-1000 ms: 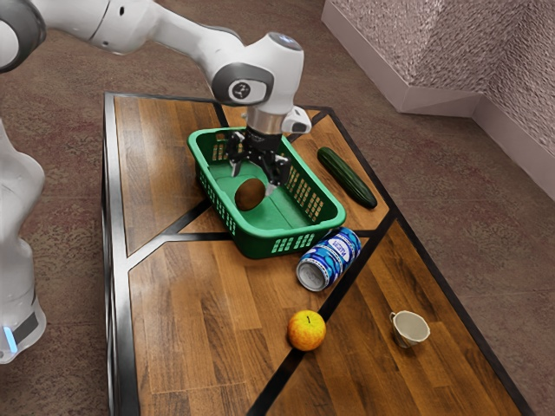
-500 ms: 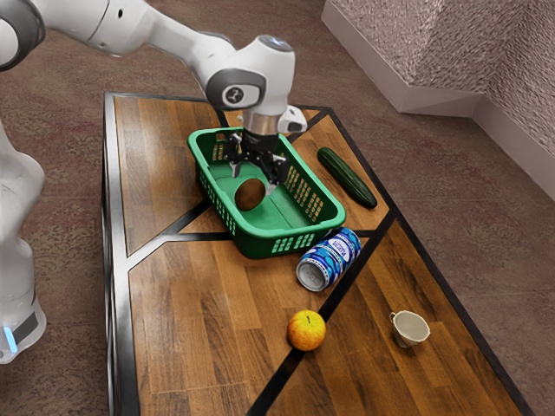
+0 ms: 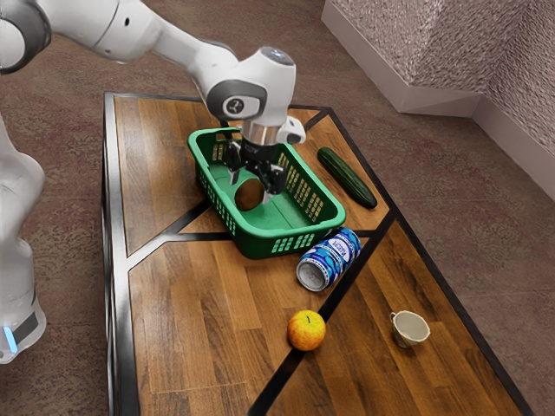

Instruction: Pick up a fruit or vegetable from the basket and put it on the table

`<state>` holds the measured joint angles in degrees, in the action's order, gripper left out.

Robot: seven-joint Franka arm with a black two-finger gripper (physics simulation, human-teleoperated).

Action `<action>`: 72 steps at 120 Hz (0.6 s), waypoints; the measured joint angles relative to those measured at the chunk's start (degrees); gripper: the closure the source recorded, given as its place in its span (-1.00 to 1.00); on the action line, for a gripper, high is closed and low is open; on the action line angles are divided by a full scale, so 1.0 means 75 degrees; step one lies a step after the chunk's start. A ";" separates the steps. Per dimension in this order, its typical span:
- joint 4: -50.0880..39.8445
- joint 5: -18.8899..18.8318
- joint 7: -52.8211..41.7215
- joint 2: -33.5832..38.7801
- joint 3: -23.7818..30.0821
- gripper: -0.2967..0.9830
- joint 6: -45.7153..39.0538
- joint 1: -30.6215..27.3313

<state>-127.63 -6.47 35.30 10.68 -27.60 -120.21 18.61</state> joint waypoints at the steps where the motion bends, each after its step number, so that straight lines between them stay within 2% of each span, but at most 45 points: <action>1: 0.0000 0.0000 0.0000 -0.0008 0.0000 -0.54 -0.0002 0.0000; 44: 0.0010 -0.0047 0.0003 -0.0258 0.0008 -0.49 -0.0048 0.0026; 52: 0.0011 -0.0049 0.0014 -0.0281 0.0007 -0.37 -0.0048 0.0032; 72: 0.0017 -0.0148 0.0036 -0.0305 0.0001 0.12 -0.0018 0.0028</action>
<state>-127.50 -7.58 35.57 8.39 -27.59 -120.34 18.81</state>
